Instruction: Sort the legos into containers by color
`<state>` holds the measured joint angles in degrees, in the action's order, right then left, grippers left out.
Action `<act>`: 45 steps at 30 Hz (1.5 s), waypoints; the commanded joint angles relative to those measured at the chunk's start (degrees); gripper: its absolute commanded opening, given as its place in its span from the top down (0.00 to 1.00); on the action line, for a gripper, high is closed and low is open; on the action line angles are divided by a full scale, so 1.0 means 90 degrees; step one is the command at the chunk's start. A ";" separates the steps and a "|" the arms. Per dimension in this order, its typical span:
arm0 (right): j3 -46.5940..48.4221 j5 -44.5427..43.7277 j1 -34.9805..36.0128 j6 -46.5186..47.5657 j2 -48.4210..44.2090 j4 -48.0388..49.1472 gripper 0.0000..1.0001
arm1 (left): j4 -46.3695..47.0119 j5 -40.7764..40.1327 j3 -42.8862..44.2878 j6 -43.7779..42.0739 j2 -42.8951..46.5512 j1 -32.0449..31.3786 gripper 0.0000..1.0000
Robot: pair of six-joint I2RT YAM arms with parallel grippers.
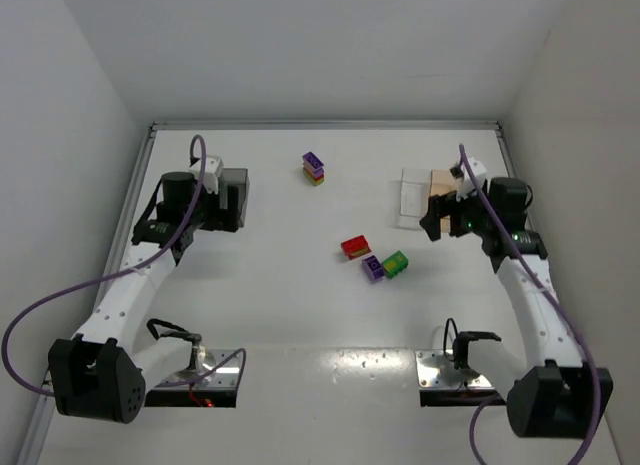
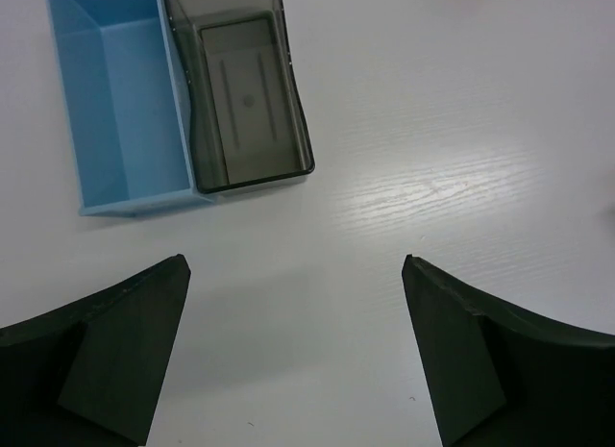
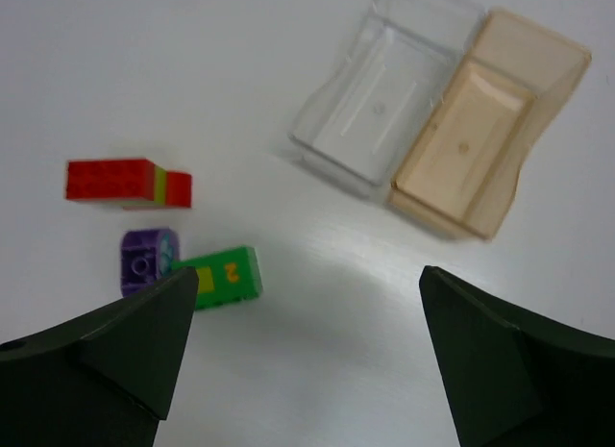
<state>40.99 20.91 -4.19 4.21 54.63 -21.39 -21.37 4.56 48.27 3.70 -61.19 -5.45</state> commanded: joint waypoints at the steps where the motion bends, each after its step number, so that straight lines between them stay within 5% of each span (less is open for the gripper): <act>1: 0.1301 0.0742 0.0356 -0.0087 0.0831 0.0043 0.05 | -0.0038 -0.0037 0.0397 0.0008 -0.0018 0.0118 0.00; 12: 0.6445 -0.0729 0.2661 -0.0028 0.5574 -0.1051 0.20 | -0.0575 0.1641 0.0954 -0.0158 -0.0506 0.1289 0.00; 23: 0.9505 -0.1717 0.3580 -0.0476 0.8694 -0.1062 0.24 | -0.0898 0.2082 0.1326 -0.0216 -0.0984 0.2148 0.00; 38: 1.0289 -0.2059 0.3795 -0.0887 0.9897 -0.0632 0.15 | -0.1025 0.2199 0.1326 -0.0216 -0.1560 0.2461 0.00; 45: 1.0406 -0.2118 0.3737 -0.0945 1.0238 -0.0514 0.31 | -0.0966 0.2257 0.1384 -0.0216 -0.1688 0.2461 0.00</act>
<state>132.16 2.72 29.85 -2.94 145.45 -28.58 -30.81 23.57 58.74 1.58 -76.09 16.10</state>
